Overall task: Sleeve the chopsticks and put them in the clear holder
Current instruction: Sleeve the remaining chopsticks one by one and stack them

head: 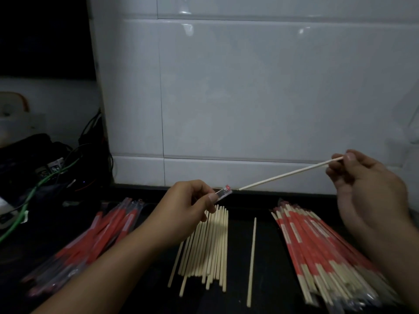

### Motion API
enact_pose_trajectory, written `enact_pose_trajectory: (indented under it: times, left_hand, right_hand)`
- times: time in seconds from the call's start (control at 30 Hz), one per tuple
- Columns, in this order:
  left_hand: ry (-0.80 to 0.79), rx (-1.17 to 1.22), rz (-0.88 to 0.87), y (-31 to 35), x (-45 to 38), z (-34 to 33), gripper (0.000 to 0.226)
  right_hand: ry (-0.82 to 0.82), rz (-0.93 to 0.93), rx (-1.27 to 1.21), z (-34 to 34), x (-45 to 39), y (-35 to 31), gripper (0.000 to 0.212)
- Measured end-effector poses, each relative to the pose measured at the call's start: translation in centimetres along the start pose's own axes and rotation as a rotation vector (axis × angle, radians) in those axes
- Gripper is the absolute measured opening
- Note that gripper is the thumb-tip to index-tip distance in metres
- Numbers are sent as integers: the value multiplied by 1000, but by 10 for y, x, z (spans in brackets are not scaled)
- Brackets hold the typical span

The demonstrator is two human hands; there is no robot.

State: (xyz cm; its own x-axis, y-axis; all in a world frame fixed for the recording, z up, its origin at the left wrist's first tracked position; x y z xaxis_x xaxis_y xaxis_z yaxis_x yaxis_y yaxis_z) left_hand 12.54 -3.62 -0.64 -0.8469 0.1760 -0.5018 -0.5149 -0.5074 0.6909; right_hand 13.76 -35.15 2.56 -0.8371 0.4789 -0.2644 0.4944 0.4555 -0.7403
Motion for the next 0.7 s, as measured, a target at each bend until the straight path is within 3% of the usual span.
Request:
enact_pose_trajectory:
  times: [0.23, 0.7]
  left_hand:
    - [-18, -17, -15, 6, 2, -2, 10]
    - [-13, -50, -17, 5, 2, -2, 8]
  right_hand:
    - [-30, -90, -33, -6, 3, 14, 17]
    - [-38, -94, -35, -6, 3, 13, 16]
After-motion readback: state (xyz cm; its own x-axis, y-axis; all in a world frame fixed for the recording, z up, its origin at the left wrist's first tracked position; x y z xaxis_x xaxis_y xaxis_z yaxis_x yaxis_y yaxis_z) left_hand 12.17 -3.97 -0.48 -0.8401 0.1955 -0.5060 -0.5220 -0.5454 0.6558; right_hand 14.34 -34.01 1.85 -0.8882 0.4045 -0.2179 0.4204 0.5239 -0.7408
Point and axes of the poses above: each hand's wrist, its own x-axis away from the middle knuckle, its own z-axis out of the back of the hand, y = z × x, the point moved 9 cm from there along -x, towards the middle knuckle, and after that the axes turned 7 degrees about -z, right-handed, at the moved point
